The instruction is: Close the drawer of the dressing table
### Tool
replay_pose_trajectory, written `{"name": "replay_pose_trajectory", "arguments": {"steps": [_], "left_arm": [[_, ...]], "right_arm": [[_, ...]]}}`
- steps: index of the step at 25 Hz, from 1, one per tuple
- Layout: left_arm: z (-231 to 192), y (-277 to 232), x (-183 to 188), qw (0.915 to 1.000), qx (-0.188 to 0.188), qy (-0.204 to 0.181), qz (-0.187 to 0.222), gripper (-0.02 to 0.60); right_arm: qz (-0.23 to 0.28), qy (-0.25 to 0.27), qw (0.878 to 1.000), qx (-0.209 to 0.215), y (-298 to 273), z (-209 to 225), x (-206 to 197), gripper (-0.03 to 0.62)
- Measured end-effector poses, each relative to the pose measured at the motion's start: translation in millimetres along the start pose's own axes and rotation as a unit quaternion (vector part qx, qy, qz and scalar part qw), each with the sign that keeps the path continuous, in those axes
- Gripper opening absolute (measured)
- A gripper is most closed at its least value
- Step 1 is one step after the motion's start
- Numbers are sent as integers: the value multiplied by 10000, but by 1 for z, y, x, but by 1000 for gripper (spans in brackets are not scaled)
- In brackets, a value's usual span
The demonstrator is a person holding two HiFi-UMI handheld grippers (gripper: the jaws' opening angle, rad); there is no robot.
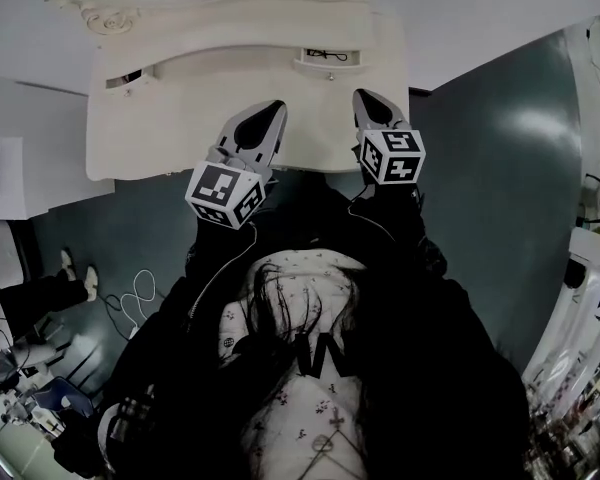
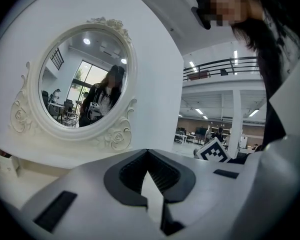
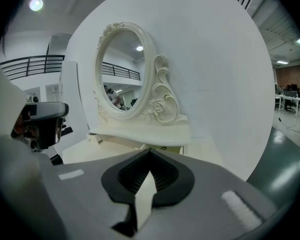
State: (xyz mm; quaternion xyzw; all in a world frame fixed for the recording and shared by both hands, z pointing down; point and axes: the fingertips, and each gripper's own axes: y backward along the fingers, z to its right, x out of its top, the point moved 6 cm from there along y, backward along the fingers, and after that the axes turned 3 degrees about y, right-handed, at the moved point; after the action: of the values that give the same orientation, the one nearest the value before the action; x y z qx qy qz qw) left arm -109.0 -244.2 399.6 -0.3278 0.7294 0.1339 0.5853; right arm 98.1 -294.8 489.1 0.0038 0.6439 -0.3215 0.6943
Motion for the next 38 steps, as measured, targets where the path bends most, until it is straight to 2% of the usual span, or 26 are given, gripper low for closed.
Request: {"name": "replay_pose_trajectory", "arguments": {"steps": [10,18,20,22,32,38], "left_arm": [[-6,-22,1,9998,135,17,-109,0],[-15,-24,3,9991,382,42,-191,0],[-18,-25,3,9989,421,50,-204,0],[-19,-26,2,9987,458,58,-213,0],[-28,-24,2,9977,625,70,-258,0],[-34,-25,4,9974,664,80,-256,0]], "right_arm": [[-763,266,9964,249,-69,21,-28,9],[-1046,94,9935,436,-97,15,-40,9],[-1139,20,9922,505,-102,13,-42,65],[-1249,-16,9907,547,-107,12,-47,67],[-1443,383,9880,392,-120,7,-52,67],[-1449,387,9882,305,-128,13,-47,67]]}}
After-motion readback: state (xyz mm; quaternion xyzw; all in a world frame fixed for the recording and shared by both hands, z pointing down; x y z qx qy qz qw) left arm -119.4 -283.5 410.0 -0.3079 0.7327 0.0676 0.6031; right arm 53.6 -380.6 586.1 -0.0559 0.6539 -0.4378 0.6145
